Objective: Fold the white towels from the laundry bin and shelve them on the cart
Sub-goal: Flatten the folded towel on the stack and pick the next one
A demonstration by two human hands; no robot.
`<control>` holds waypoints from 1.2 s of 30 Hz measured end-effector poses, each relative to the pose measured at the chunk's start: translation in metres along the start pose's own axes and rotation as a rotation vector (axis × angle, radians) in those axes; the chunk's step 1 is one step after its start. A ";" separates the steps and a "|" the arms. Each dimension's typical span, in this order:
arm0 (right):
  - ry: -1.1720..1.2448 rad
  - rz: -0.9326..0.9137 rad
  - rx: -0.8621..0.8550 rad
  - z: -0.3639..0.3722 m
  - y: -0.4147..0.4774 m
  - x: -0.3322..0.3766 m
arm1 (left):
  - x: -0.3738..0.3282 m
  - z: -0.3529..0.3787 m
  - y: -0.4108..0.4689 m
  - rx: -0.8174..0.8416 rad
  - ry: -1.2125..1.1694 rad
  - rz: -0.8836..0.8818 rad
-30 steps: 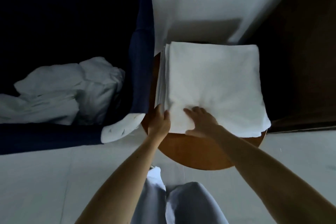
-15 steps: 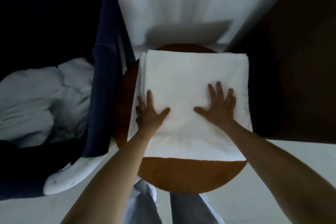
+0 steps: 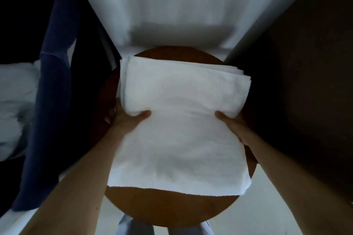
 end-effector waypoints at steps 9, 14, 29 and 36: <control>0.207 0.169 0.172 0.011 -0.013 -0.004 | -0.008 -0.011 -0.004 0.000 -0.168 0.030; 0.226 0.156 0.153 0.015 -0.024 0.005 | -0.004 -0.008 -0.007 0.144 -0.274 -0.090; 0.204 -0.018 -0.122 0.049 -0.108 0.032 | -0.036 -0.012 -0.129 -0.075 0.020 0.077; 0.098 -0.128 -0.221 0.037 -0.226 0.018 | -0.007 -0.031 -0.230 -0.070 -0.003 0.153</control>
Point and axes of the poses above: each hand's wrist, its own y-axis towards the middle knuckle, its own z-axis out of the palm, x = y × z, the point moved 8 cm from there along y, towards the middle knuckle, and after that the axes turned 7 degrees about x, right-handed, at the moved point
